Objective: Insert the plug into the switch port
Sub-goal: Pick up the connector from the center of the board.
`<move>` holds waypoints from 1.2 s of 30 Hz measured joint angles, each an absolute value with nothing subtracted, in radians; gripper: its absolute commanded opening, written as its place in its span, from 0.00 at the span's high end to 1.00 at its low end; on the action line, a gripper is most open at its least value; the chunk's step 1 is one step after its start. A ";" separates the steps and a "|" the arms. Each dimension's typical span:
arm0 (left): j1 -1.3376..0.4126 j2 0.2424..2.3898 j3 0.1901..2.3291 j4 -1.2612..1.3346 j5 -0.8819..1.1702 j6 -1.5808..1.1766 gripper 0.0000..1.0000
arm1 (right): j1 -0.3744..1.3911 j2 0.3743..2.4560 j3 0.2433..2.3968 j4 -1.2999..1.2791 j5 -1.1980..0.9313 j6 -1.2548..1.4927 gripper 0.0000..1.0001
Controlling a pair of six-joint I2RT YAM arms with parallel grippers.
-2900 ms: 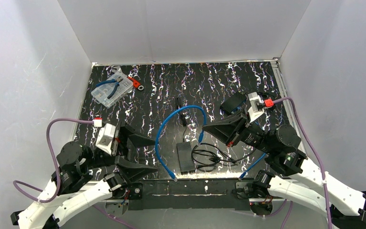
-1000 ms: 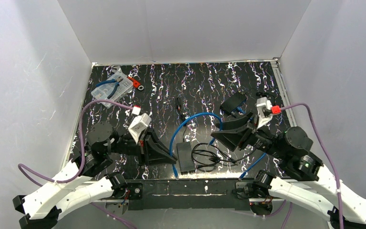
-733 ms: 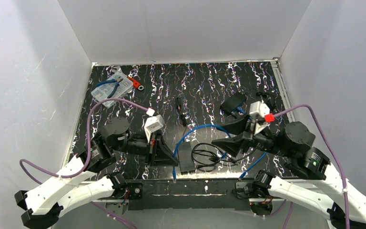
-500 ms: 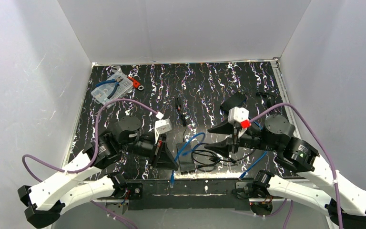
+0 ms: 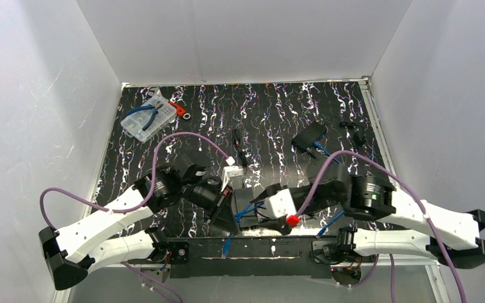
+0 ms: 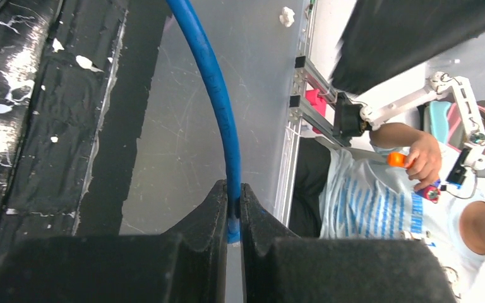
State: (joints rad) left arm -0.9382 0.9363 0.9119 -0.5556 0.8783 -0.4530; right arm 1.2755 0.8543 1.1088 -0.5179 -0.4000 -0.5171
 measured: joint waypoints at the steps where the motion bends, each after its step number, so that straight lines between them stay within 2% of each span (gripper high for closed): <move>1: -0.938 0.945 0.912 -0.558 0.889 -0.455 1.00 | 1.306 0.879 1.116 -0.534 -0.384 -0.550 0.38; 11: -0.938 0.975 0.912 -0.557 0.966 -0.500 1.00 | 1.468 0.987 1.135 -0.580 -0.185 -0.733 0.41; 17: -0.938 0.975 0.912 -0.550 0.987 -0.522 1.00 | 1.507 1.020 1.135 -0.567 -0.124 -0.775 0.50; 20: -0.938 0.975 0.912 -0.542 0.996 -0.532 1.00 | 1.514 1.054 1.135 -0.567 -0.104 -0.788 0.64; 22: -0.938 0.975 0.912 -0.535 1.001 -0.536 1.00 | 1.519 1.070 1.135 -0.566 -0.091 -0.794 0.85; 24: -0.938 0.975 0.912 -0.532 1.007 -0.542 1.00 | 1.521 1.076 1.135 -0.564 -0.078 -0.800 0.99; 26: -0.939 0.975 0.911 -0.532 1.011 -0.546 0.92 | 1.525 1.076 1.135 -0.569 -0.072 -0.798 0.99; 28: -0.939 0.974 0.910 -0.532 1.014 -0.549 0.80 | 1.530 1.076 1.135 -0.568 -0.064 -0.799 0.99; 33: -0.939 0.951 0.910 -0.513 0.980 -0.550 0.38 | 1.544 1.075 1.135 -0.572 -0.035 -0.792 0.99; 36: -0.939 0.909 0.914 -0.515 0.919 -0.543 0.27 | 1.556 1.060 1.121 -0.570 0.005 -0.781 0.99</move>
State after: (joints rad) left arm -0.9390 0.9089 0.9138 -0.5152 0.9188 -0.5430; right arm 1.5558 1.0603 1.1213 -0.5697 0.0048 -0.7815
